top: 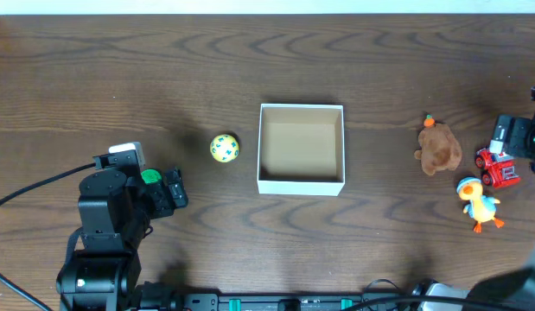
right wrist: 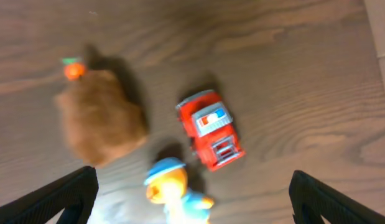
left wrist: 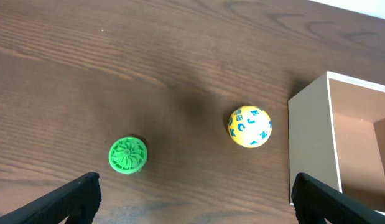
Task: Pack container
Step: 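Reach the right gripper to the red toy fire truck and grasp it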
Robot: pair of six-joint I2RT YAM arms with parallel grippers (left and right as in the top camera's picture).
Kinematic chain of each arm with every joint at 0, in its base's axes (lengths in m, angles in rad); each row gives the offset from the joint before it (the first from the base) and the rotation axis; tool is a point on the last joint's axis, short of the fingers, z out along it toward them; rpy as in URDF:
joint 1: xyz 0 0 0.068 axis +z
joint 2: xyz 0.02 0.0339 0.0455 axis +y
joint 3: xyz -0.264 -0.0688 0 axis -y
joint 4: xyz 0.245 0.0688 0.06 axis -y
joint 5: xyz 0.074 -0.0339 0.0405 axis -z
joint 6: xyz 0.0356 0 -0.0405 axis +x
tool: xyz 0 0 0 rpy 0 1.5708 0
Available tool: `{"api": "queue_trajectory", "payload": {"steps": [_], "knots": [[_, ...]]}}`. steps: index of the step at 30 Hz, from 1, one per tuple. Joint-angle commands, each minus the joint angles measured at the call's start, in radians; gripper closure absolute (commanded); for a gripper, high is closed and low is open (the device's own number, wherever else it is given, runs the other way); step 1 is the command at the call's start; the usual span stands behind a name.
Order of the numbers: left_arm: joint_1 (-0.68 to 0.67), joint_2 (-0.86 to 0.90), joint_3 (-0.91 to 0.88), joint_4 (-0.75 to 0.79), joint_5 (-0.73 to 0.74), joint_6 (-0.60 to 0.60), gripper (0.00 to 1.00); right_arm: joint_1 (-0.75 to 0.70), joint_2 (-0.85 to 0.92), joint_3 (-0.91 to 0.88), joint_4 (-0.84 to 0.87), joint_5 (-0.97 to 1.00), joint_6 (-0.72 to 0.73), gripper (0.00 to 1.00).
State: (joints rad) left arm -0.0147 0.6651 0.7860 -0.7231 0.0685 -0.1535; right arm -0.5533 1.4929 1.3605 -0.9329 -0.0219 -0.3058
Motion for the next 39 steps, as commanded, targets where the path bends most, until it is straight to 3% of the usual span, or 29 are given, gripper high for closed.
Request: {"api": "queue_trajectory", "payload": {"steps": [1,16,25,28,32,39], "knots": [[0.004,-0.003,0.019,-0.003,0.003,-0.002,0.02,-0.02,0.084,0.018,0.037,0.064,-0.074,0.01],[0.004,-0.001,0.019,-0.024,0.002,-0.001,0.02,-0.031,0.386,0.018,0.103,0.081,-0.103,0.01],[0.004,-0.001,0.019,-0.024,0.002,-0.002,0.02,-0.043,0.43,0.018,0.129,0.081,-0.1,0.04],[0.004,-0.001,0.019,-0.024,0.002,-0.001,0.02,-0.053,0.431,0.018,0.125,0.071,-0.099,0.12],[0.004,-0.001,0.019,-0.024,0.002,-0.002,0.02,-0.063,0.431,0.018,0.113,0.042,-0.1,0.39],[0.004,-0.001,0.019,-0.024,0.002,-0.001,0.02,-0.064,0.431,0.018,0.109,0.034,-0.095,0.53]]}}
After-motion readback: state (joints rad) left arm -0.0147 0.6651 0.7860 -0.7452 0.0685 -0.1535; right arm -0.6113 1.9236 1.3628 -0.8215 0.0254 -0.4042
